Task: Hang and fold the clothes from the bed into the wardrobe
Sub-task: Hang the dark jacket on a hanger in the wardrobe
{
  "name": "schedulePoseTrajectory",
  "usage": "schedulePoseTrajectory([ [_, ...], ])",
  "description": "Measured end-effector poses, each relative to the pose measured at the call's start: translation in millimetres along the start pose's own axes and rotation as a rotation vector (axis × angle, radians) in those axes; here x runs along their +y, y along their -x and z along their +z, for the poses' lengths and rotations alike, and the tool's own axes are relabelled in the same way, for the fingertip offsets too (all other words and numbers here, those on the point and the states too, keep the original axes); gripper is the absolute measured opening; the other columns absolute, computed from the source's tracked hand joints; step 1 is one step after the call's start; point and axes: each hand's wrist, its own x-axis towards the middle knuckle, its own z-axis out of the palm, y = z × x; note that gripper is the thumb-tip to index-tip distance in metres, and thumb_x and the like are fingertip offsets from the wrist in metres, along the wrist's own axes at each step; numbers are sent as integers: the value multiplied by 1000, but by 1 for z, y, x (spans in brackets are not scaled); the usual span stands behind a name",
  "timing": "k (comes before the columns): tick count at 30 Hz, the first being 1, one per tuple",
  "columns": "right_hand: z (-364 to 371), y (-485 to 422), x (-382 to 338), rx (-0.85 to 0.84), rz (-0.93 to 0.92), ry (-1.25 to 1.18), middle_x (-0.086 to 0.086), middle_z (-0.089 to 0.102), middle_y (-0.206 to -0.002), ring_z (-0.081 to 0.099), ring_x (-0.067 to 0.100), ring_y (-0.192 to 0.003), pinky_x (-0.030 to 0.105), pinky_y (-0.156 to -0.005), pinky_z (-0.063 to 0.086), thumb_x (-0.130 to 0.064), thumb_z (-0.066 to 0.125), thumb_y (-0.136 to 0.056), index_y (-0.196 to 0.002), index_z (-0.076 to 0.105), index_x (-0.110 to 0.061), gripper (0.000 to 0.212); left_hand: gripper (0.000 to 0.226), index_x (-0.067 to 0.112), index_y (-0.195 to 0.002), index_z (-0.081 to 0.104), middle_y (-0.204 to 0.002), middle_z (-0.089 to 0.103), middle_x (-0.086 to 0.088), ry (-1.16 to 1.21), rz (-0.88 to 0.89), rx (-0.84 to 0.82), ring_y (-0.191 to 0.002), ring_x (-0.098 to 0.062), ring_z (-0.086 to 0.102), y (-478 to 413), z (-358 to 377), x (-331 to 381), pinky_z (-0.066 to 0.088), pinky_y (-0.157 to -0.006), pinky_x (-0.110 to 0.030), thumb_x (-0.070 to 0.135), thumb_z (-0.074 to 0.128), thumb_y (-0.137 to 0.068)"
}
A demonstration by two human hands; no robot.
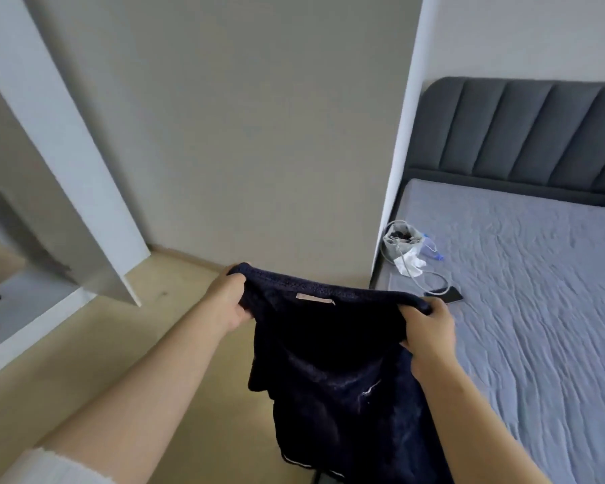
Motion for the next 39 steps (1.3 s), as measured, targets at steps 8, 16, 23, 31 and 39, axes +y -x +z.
schedulePoseTrajectory([
  [8, 127, 20, 1, -280, 4, 73, 6, 56, -77, 52, 20, -67, 30, -55, 44, -14, 58, -83, -79, 51, -15, 9, 33, 20, -82, 54, -81, 57, -6, 335, 159, 284, -70, -20, 56, -24, -112, 34, 50, -51, -29, -3, 31, -92],
  [16, 280, 49, 11, -439, 20, 149, 7, 61, -84, 58, 23, -73, 32, -59, 50, -11, 54, -86, -82, 53, -19, 9, 31, 21, -107, 55, -95, 60, -5, 422, 172, 459, -82, -22, 59, -82, -237, 62, 50, -57, -32, 2, 34, -94],
  [23, 462, 115, -11, -573, -23, 139, 8, 59, -82, 56, 23, -70, 31, -56, 47, -5, 51, -84, -82, 52, -19, 15, 28, 22, -98, 58, -85, 60, -5, 483, 121, 588, -72, -22, 58, -122, -391, 134, 48, -51, -29, 2, 39, -92],
  [31, 628, 172, -37, -760, -65, 97, 8, 56, -81, 55, 21, -69, 30, -55, 45, -1, 50, -85, -92, 53, -11, 13, 27, 14, -92, 62, -98, 60, -14, 468, 180, 680, -89, -30, 57, -143, -526, 203, 49, -66, -38, -8, 49, -84],
  [39, 806, 194, -28, -936, -63, 71, 10, 60, -83, 59, 24, -72, 30, -53, 45, -3, 51, -86, -93, 56, -14, 14, 29, 10, -96, 61, -95, 61, -15, 683, 341, 791, -85, -27, 58, -216, -637, 256, 50, -60, -35, -11, 51, -80],
])
